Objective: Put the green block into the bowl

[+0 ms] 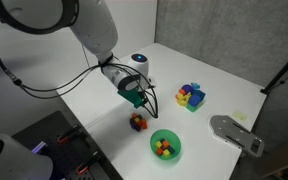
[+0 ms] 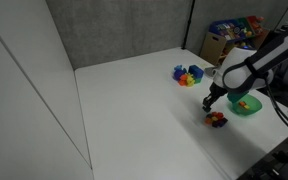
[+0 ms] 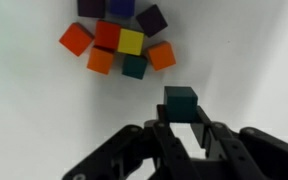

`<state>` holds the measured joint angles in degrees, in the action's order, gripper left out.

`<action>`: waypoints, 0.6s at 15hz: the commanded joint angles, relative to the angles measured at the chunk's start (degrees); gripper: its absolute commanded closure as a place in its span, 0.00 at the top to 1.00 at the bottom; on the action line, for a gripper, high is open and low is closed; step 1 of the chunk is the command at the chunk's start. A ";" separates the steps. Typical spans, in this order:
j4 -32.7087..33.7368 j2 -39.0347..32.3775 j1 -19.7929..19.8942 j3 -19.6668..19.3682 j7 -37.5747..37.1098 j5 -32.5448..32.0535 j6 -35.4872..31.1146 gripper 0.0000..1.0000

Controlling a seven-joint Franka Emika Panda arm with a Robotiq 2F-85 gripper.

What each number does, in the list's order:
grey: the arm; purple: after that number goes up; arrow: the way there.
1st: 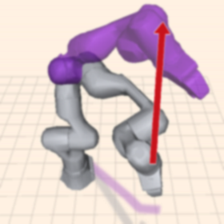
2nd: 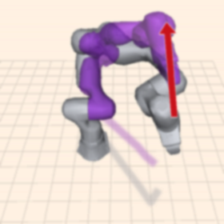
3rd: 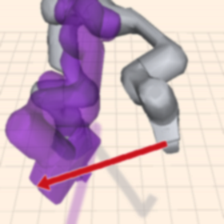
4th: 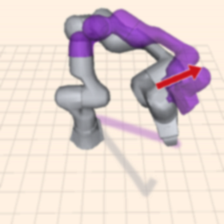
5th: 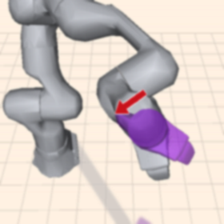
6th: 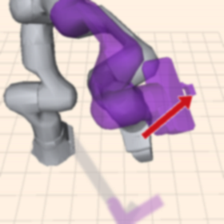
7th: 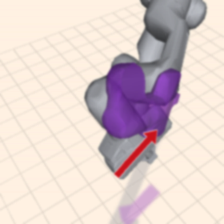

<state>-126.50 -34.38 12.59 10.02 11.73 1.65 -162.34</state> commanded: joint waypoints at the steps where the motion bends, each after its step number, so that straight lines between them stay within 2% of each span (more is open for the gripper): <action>1: -2.31 5.93 2.58 -2.89 1.99 0.98 4.00 0.10; 9: -4.84 11.41 7.03 -15.10 3.06 0.28 9.71 0.10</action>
<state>-129.04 -26.08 18.11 -2.48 13.37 1.67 -154.72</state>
